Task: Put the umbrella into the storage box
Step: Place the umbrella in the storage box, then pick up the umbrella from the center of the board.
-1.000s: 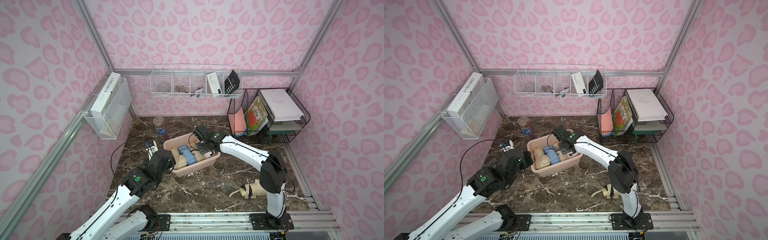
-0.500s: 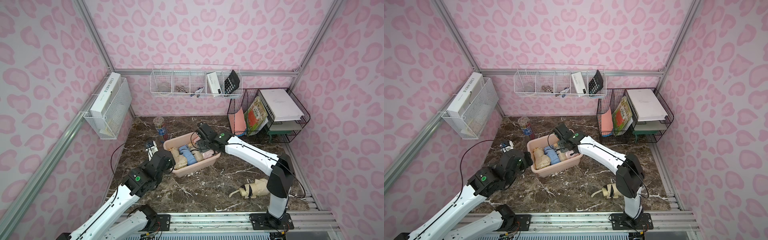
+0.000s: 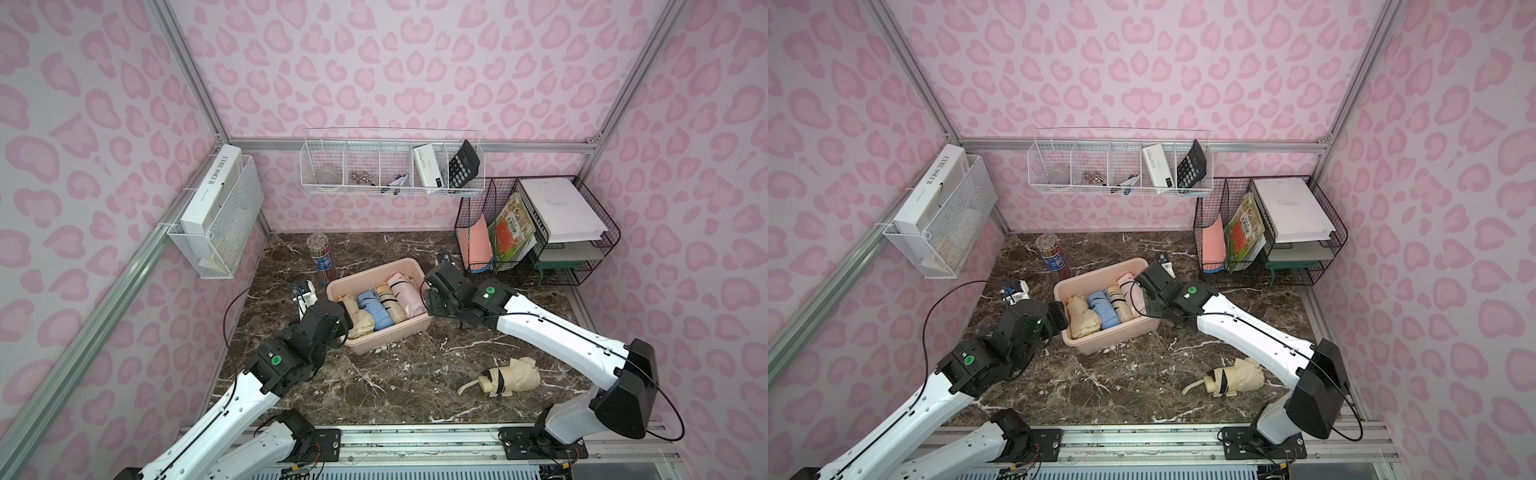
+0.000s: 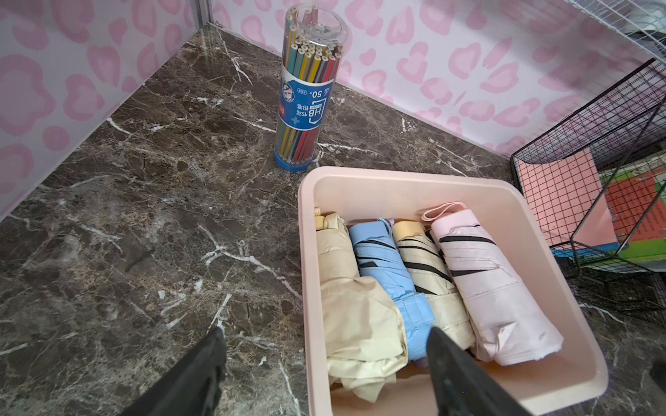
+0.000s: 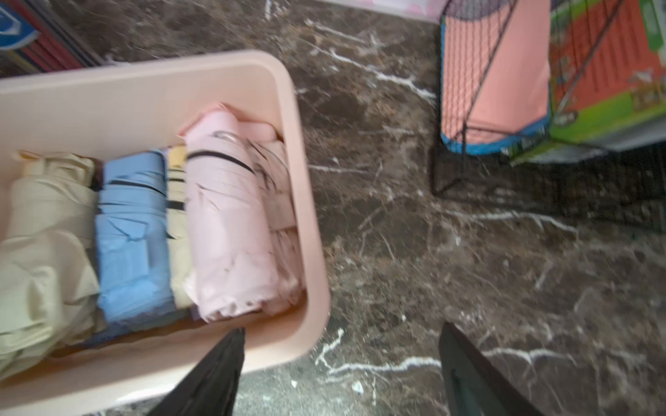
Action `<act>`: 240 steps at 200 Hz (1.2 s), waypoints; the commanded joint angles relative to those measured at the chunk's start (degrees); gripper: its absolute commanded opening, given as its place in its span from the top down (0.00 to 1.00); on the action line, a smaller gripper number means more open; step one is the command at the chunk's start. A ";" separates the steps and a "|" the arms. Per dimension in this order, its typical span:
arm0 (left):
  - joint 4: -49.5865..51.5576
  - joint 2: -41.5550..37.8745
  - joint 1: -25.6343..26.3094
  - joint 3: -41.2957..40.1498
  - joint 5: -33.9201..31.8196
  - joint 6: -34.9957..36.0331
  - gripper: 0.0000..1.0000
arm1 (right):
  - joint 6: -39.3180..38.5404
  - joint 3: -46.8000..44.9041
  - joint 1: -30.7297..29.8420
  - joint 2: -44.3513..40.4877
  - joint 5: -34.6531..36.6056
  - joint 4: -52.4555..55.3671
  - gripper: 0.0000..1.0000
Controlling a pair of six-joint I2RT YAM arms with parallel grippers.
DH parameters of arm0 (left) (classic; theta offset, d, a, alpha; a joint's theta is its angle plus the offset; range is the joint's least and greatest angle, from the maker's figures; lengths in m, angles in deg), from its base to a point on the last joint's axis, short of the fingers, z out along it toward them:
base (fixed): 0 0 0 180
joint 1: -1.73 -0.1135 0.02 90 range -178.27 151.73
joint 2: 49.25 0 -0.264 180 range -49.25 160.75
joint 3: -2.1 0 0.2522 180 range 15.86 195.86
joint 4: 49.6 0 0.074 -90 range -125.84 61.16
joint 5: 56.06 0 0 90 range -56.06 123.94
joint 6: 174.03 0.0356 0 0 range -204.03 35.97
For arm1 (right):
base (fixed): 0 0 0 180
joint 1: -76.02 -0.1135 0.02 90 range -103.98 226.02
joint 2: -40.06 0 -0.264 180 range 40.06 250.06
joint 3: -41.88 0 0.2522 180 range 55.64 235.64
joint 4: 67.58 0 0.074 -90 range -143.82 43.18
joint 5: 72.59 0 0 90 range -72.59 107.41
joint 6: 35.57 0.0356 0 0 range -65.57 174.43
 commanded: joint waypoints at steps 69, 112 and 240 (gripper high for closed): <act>-4.09 2.01 -0.05 0.42 0.98 0.78 0.13 | 31.47 -19.89 10.13 -14.92 -0.54 18.80 0.13; -3.81 1.27 -0.07 0.10 0.81 0.61 0.14 | 36.50 -28.12 15.76 -23.01 -8.49 16.28 0.11; -3.34 0.89 -0.05 0.48 1.09 0.49 0.14 | 39.85 -44.92 31.62 -37.76 -23.60 5.64 0.05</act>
